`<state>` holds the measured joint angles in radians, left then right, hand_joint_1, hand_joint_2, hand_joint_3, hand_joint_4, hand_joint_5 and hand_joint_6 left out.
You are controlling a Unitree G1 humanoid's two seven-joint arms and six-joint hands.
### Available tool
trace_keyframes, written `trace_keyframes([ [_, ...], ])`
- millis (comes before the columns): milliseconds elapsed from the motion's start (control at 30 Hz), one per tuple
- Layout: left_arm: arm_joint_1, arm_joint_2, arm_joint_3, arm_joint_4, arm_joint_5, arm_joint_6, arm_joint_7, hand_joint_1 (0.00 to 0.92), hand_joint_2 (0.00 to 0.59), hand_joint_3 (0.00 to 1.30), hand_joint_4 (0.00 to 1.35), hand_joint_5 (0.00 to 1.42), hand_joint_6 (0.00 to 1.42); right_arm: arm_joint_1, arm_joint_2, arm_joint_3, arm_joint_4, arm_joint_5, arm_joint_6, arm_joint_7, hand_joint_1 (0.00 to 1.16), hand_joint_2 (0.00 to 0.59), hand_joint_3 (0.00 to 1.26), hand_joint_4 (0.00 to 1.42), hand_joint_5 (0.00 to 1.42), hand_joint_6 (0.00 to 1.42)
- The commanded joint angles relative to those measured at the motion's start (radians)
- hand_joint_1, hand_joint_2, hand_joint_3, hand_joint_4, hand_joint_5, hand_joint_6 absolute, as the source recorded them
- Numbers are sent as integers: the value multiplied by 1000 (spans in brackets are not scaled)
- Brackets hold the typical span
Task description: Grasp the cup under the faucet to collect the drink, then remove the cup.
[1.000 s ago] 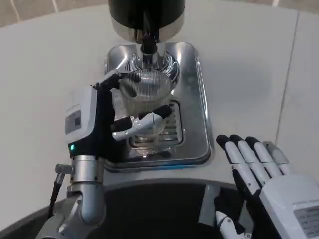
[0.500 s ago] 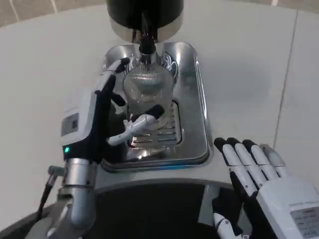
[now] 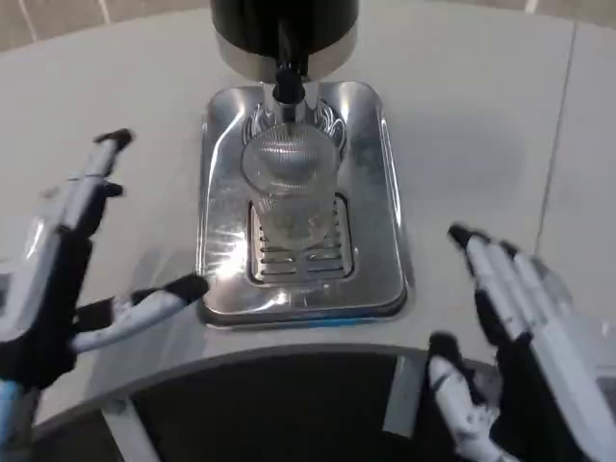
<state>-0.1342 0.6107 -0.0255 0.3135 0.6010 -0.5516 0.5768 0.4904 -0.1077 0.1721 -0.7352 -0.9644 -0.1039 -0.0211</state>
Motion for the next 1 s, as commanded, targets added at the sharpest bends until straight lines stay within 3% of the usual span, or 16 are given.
trace_keyframes([
  [33, 122, 50, 43, -125, 17, 48, -100, 3, 46, 0, 0, 76, 81, -102, 47, -17, 10, 118, 57, 25, 85, 583, 0, 0, 0, 0],
  [100, 163, 57, 51, -163, 20, 63, -139, 0, 58, 0, 0, 7, 16, -153, 73, -16, 28, 180, 91, 40, 85, 582, 0, 0, 0, 0],
  [300, 250, 70, 64, -234, 57, 82, -205, 0, 78, 0, 0, 0, 0, -310, 144, 13, 96, 307, 168, 56, 93, 583, 0, 0, 0, 0],
  [433, 287, 52, 64, -271, 130, 165, -210, 0, 92, 0, 0, 0, 0, -433, 211, 40, 134, 398, 223, 58, 132, 586, 0, 0, 0, 0],
  [700, 309, 45, 60, -292, 149, 190, -217, 0, 91, 0, 0, 0, 0, -633, 244, 97, 205, 515, 275, 14, 179, 586, 0, 0, 0, 0],
  [833, 311, 40, 68, -296, 145, 197, -212, 0, 92, 0, 0, 0, 0, -704, 238, 120, 233, 559, 278, -8, 185, 586, 0, 0, 0, 0],
  [1000, 314, 32, 83, -313, 162, 225, -196, 0, 96, 0, 0, 0, 0, -804, 261, 146, 283, 632, 255, -40, 194, 586, 0, 0, 0, 0],
])
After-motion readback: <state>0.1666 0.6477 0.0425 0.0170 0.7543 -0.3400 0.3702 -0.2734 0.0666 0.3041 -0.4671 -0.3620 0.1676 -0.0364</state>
